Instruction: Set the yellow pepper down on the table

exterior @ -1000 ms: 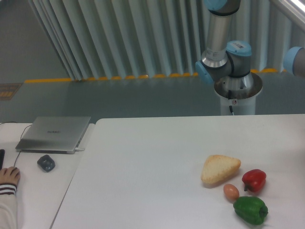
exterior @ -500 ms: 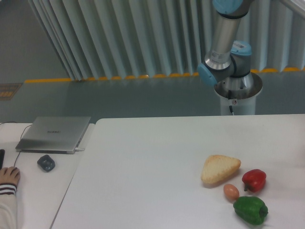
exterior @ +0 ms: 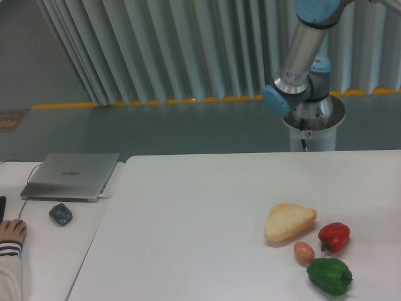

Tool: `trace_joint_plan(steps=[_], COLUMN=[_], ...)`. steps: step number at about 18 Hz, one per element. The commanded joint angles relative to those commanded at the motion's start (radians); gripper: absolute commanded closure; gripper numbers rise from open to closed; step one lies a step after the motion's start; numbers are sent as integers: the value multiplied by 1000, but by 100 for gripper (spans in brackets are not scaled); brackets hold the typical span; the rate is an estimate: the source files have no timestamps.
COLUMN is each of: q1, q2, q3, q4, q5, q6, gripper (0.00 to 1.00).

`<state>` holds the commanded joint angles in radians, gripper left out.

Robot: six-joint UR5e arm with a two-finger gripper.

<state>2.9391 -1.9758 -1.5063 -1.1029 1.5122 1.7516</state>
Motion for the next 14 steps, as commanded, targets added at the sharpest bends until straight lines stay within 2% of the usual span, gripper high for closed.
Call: trace_joint_plan(steps=[1, 2, 4, 9, 14], q1=[-2, -8, -8, -3, 5], q2=[2, 3, 9, 6, -11], q3=[-8, -11, -29, -43, -55], q4=[-8, -47, -78, -106, -104], q5=[35, 81, 79, 85, 88], q6=[20, 40, 43, 51, 51], gripper=[0, 0, 0, 0, 0])
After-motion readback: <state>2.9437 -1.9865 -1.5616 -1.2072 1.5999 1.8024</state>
